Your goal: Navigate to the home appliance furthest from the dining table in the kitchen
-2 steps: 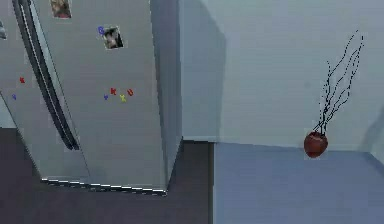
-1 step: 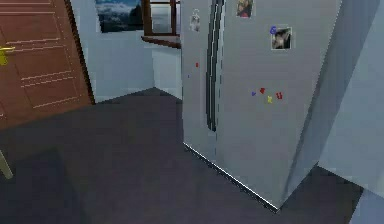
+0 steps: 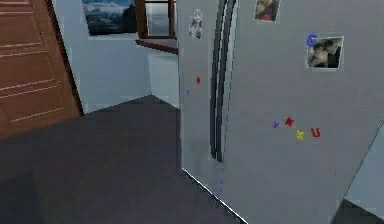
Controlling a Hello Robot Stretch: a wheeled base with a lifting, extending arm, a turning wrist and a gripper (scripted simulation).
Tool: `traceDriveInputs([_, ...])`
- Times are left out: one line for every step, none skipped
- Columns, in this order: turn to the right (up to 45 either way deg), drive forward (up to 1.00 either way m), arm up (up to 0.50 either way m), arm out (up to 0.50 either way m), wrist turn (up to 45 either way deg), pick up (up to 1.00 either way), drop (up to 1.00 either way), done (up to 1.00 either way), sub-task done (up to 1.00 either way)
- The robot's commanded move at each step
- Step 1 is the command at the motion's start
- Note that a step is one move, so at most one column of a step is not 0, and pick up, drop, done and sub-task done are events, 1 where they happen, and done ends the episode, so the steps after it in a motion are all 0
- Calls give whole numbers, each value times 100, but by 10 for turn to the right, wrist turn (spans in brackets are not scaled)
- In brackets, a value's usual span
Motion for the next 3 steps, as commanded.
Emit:
traceDriveInputs([0, 25, 0, 0, 0, 0, 0, 0, 0])
traceDriveInputs([270, 0, 0, 0, 0, 0, 0, 0, 0])
traceDriveInputs([0, 0, 0, 0, 0, 0, 0, 100, 0])
